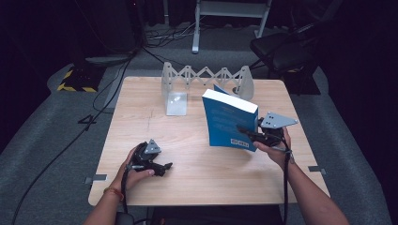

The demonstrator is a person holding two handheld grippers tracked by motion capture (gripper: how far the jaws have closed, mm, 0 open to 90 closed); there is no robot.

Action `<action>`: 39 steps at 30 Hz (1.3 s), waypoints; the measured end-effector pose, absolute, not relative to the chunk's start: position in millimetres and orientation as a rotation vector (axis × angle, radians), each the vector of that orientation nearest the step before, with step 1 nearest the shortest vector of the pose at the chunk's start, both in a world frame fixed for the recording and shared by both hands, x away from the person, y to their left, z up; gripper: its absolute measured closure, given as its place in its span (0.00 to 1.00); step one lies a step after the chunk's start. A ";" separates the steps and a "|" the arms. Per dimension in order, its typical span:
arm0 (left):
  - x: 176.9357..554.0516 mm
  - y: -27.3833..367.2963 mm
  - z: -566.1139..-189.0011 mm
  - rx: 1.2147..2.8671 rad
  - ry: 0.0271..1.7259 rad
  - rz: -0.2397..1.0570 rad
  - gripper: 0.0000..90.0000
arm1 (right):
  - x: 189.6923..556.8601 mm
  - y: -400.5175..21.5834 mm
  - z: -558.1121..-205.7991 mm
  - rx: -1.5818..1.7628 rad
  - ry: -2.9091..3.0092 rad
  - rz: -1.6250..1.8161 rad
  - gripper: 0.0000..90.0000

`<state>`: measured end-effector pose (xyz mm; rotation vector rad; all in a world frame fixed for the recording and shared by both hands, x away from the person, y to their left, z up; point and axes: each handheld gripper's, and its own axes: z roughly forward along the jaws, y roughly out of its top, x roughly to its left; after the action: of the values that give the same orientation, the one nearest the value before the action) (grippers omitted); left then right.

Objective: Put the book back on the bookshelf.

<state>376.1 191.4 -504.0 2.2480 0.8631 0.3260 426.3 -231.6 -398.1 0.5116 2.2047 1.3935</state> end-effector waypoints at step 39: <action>375.6 191.1 -504.1 2.262 0.809 0.304 0.17 | 509.7 -225.7 -343.5 0.729 1.955 1.213 0.69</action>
<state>375.6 191.1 -504.1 2.2621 0.8088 0.3039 509.7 -225.7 -343.5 0.7290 1.9548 1.2129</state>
